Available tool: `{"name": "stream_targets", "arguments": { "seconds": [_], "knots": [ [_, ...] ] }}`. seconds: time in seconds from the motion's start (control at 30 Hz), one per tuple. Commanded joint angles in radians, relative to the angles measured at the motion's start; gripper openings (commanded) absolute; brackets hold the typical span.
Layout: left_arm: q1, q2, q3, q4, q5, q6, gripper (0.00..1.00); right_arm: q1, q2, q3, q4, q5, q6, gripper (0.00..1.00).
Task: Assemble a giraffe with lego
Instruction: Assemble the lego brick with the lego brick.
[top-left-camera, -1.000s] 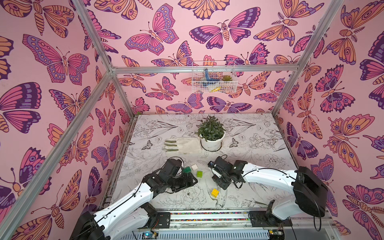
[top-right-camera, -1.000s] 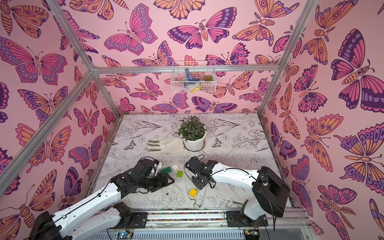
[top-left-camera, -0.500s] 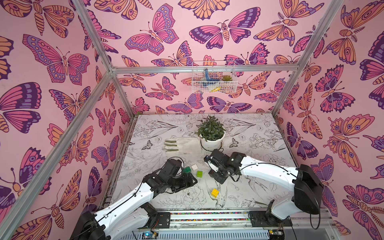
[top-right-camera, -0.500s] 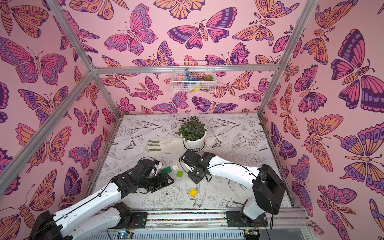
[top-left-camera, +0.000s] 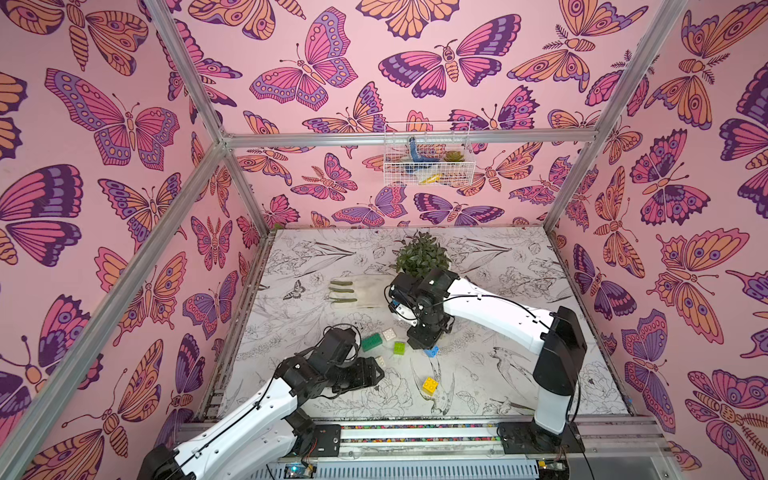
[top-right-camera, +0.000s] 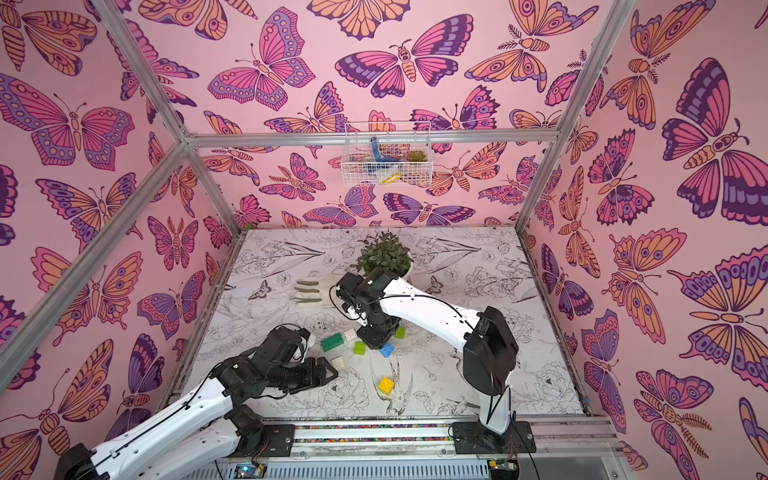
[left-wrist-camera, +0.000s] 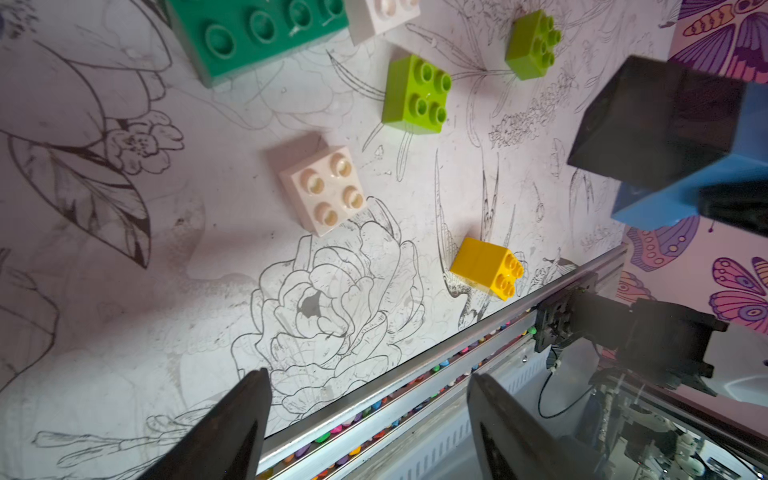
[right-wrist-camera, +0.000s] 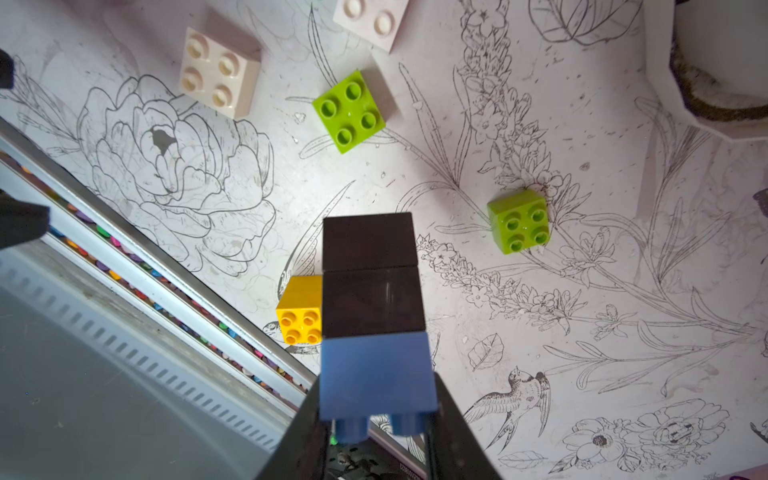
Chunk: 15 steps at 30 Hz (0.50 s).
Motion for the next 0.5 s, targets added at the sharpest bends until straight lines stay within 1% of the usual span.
{"name": "stream_targets", "arguments": {
  "seconds": [0.0,0.27,0.47],
  "knots": [
    [0.007,0.004,0.019,-0.049,-0.019,0.052,0.80,0.019,0.024,0.038,-0.102,-0.024,0.012,0.21],
    [0.007,0.007,0.031,-0.068,-0.030,0.091,0.80,0.073,0.074,0.026,-0.079,-0.060,0.037,0.21],
    [0.007,-0.013,0.034,-0.088,-0.027,0.098,0.80,0.099,0.114,0.021,-0.066,-0.074,0.034,0.21]
  ]
}}
